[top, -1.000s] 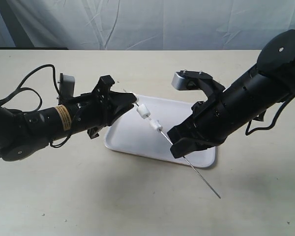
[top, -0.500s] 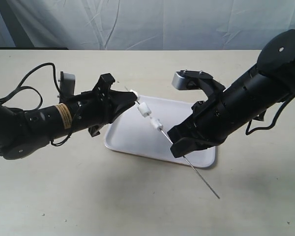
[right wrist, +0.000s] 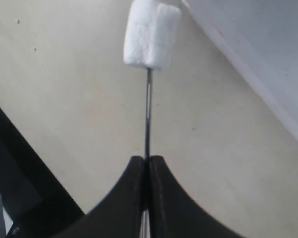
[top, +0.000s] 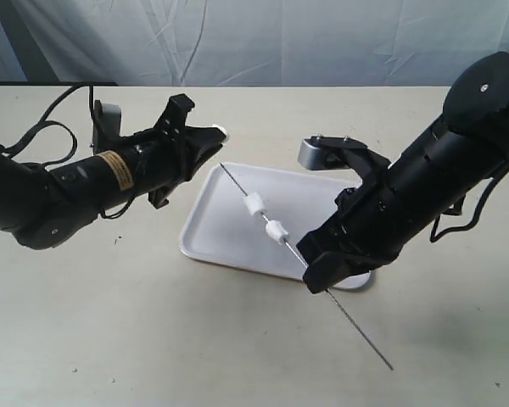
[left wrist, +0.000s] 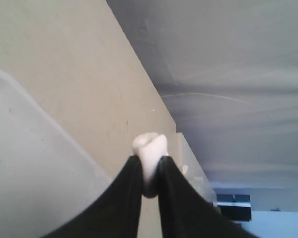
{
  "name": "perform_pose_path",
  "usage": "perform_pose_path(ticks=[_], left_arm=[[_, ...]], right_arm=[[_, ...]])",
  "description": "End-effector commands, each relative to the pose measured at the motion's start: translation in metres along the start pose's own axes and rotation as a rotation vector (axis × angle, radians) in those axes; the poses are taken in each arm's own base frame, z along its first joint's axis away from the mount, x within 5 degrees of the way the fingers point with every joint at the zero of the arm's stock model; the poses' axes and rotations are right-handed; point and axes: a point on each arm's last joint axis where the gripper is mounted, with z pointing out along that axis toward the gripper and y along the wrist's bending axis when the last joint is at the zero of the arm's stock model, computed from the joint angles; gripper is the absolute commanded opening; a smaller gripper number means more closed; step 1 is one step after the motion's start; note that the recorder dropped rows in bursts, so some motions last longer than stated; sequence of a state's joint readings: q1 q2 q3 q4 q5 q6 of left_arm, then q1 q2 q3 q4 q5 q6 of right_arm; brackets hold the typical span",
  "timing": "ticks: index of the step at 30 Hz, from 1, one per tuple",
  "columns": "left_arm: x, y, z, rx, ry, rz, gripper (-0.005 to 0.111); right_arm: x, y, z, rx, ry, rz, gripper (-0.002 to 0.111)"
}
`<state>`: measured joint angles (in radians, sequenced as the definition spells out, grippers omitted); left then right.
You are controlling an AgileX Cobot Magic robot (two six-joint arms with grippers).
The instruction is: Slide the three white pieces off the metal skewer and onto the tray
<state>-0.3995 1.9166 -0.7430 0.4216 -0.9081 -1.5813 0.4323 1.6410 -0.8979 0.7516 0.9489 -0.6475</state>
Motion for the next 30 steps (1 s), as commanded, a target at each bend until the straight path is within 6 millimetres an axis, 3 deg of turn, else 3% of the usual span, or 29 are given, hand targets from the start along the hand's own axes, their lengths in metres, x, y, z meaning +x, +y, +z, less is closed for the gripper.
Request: perform_pose_path(ticks=[1,5,11,20,30], left_arm=[[-0.01,0.005,0.002,-0.088,-0.021,0.082,0.012],[0.001,0.021,-0.006,-0.225,0.237,0.206,0.016],[0.01,0.013,-0.007,-0.14,0.317,0.114,0.045],[0.013,0.003,-0.007,-0.028,0.34,0.074,0.042],[0.013,-0.004,-0.007,0.047,0.345,0.054,0.042]], right_arm=[[0.011,-0.009,-0.004,0.122,0.093,0.038,-0.001],[0.009,-0.031,-0.017,0.418,0.042,0.068,-0.001],[0.003,-0.028,-0.017,0.395,-0.035,0.088,-0.001],[-0.015,-0.014,-0.015,0.223,-0.228,0.094,-0.001],[-0.016,-0.003,-0.013,0.1,-0.238,0.117,-0.001]])
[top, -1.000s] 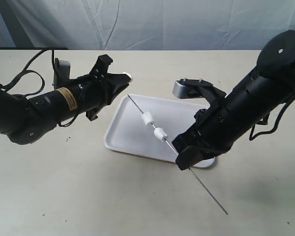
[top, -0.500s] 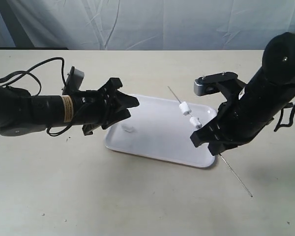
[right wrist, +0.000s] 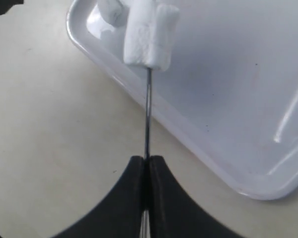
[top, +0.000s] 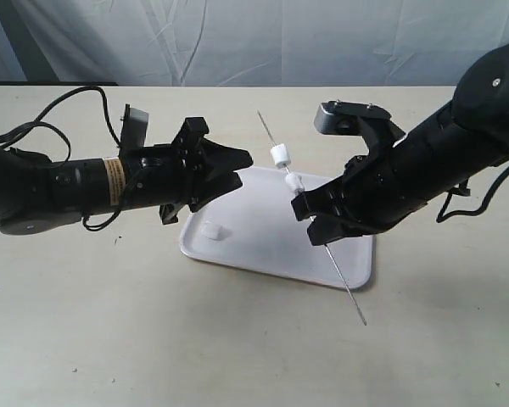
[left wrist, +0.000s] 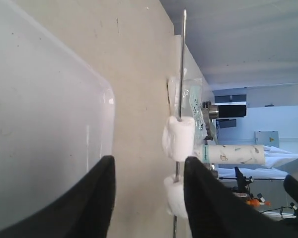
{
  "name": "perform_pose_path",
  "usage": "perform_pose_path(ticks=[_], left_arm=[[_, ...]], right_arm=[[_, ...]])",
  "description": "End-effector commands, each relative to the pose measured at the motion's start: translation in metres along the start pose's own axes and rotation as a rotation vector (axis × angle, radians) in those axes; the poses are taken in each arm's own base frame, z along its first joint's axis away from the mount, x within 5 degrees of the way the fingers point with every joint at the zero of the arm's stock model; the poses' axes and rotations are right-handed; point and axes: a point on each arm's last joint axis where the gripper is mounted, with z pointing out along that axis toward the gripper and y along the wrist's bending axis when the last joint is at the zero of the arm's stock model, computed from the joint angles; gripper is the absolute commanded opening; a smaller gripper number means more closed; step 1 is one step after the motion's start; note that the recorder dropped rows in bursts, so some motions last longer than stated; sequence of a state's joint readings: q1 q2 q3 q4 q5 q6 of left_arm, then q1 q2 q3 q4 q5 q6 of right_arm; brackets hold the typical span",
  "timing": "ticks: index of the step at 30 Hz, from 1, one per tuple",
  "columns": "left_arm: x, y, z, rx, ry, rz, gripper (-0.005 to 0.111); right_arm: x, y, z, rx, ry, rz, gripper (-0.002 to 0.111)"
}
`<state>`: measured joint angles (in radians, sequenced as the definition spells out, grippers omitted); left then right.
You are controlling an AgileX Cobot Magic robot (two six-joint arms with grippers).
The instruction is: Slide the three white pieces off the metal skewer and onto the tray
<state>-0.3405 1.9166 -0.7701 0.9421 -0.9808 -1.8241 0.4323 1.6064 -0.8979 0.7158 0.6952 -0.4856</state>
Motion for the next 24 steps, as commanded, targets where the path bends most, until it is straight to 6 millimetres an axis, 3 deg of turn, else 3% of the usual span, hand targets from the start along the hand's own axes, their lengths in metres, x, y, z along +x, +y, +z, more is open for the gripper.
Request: perform_pose_path(ticks=[1,15,24], left_arm=[[-0.002,-0.003,0.0,0.026,-0.02,-0.009,0.042],[-0.002,-0.006,0.0,0.061,-0.025,-0.013,0.042],[-0.001,-0.006,0.0,0.058,-0.009,-0.003,0.041]], right_arm=[[0.001,0.006,-0.002,-0.065,-0.002,0.005,-0.001],[0.005,0.023,0.005,-0.118,0.028,-0.027,-0.001],[0.004,0.02,0.009,-0.106,0.03,-0.023,-0.001]])
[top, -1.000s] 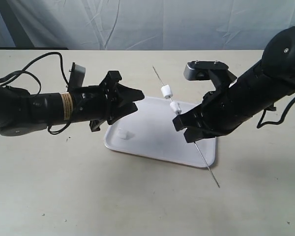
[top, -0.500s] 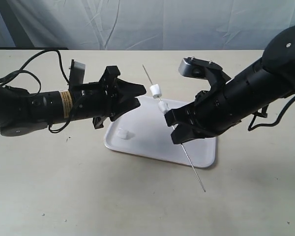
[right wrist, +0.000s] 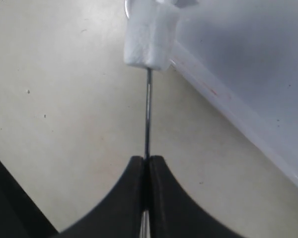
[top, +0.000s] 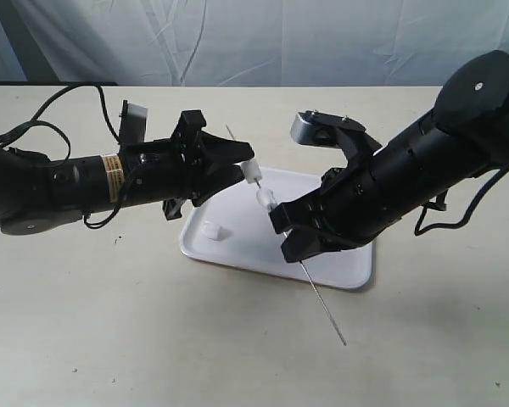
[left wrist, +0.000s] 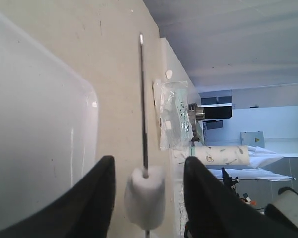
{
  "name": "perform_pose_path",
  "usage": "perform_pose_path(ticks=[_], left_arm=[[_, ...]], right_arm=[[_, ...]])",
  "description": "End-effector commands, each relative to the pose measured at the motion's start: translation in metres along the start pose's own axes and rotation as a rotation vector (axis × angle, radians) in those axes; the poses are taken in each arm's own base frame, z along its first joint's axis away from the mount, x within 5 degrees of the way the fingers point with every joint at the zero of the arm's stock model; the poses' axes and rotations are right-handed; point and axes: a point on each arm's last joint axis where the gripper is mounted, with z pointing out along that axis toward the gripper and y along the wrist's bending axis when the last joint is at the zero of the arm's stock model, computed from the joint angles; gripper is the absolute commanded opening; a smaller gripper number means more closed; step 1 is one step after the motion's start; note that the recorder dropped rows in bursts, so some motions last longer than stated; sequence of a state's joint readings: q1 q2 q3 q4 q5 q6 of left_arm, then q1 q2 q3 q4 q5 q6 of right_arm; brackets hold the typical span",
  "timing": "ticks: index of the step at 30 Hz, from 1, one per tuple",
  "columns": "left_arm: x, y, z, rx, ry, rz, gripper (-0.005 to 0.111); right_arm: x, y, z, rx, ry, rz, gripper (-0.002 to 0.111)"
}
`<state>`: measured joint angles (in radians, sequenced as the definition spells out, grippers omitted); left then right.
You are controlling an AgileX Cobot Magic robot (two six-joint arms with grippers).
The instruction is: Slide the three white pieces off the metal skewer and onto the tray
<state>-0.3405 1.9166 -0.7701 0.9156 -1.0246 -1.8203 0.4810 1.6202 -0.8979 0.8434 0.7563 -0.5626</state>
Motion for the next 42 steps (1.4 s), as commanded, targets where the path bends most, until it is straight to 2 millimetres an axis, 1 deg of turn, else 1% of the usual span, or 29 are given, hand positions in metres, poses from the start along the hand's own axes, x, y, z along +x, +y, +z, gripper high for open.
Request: perform_pose_path(ticks=[1,5,6,27,35,42], left_arm=[[0.0003,-0.0013,-0.0001,0.01,0.004,0.008,0.039],[0.0003,-0.0013,-0.0001,0.01,0.004,0.01,0.027],[0.0003,-0.0013,-0.0001,0.01,0.004,0.021,0.026],[0.0001,-0.0014,-0.0001,0.01,0.002,0.027,0.024],[0.0005,-0.0013,-0.0001,0.009,0.006,0.046,0.008],[0.0003,-0.0013,-0.0001,0.01,0.003,0.049,0.008]], right_arm=[[-0.0018,-0.0018,0.0006,0.019,-0.025,-0.009,-0.001],[-0.0037,-0.0026,0.0005,0.028,-0.046,-0.004,-0.001],[-0.0037,-0.0026,0.0005,0.028,-0.046,-0.004,-0.001],[-0.0036,-0.0013,0.0006,0.014,-0.045,0.002,-0.001],[-0.0036,-0.0013,0.0006,0.014,-0.045,0.002,-0.001],[-0.0034,-0.0012,0.0006,0.013,-0.043,0.002,-0.001]])
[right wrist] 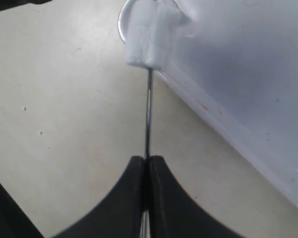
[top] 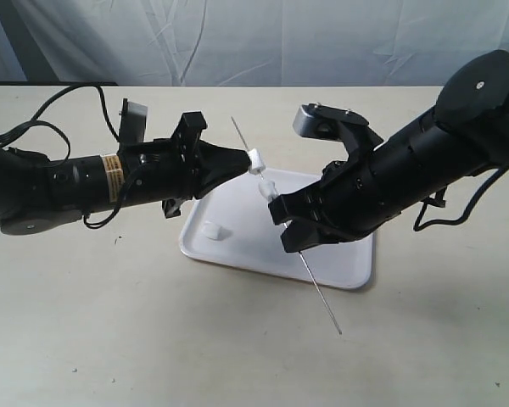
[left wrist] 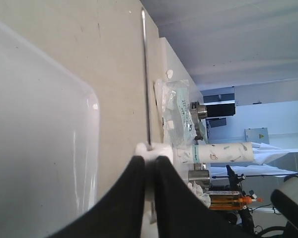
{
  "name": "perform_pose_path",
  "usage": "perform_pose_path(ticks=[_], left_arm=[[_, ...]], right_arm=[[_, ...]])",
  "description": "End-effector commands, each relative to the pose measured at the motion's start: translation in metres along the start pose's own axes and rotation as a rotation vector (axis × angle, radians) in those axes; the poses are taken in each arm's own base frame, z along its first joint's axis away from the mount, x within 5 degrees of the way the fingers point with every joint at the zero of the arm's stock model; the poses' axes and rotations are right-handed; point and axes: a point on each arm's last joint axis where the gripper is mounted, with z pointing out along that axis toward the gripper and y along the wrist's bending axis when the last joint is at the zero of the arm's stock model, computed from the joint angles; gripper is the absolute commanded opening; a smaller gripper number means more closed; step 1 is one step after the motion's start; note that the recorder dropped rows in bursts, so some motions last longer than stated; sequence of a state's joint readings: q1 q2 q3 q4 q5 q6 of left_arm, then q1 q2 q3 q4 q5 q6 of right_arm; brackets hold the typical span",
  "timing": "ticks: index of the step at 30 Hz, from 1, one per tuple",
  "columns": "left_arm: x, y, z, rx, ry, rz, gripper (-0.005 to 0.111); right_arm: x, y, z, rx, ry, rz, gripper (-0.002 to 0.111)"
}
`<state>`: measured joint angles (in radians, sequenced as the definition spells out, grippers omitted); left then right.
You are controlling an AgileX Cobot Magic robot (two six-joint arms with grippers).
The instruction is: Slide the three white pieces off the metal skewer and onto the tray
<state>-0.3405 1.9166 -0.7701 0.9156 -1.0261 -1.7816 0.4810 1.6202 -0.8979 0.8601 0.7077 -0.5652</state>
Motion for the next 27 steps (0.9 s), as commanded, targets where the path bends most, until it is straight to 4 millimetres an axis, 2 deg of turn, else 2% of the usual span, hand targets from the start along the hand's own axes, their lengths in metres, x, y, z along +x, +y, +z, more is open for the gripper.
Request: perform_pose_path(ticks=[1,5,17,23,27], left_arm=[[0.0002,-0.0012,-0.0001,0.009,0.003,0.012,0.007],[-0.0011,-0.0013,-0.0001,0.01,-0.011,0.02,0.0],[-0.0072,-0.0022,-0.0004,0.02,-0.079,0.015,0.0],[-0.0031,-0.0007,-0.0002,0.002,-0.033,0.043,0.0],[-0.0004,0.0013,-0.0001,-0.019,-0.003,0.061,0.007]], right_arm=[[0.0009,0.0003,0.0006,-0.004,0.004,-0.007,-0.001],[0.0016,0.0007,0.0006,-0.008,0.012,-0.007,-0.001],[0.0043,0.0041,0.0015,-0.028,0.039,-0.011,-0.001],[0.0037,0.0036,0.0015,-0.022,0.032,-0.012,-0.001],[0.0025,0.0028,0.0015,-0.013,0.019,-0.012,-0.001]])
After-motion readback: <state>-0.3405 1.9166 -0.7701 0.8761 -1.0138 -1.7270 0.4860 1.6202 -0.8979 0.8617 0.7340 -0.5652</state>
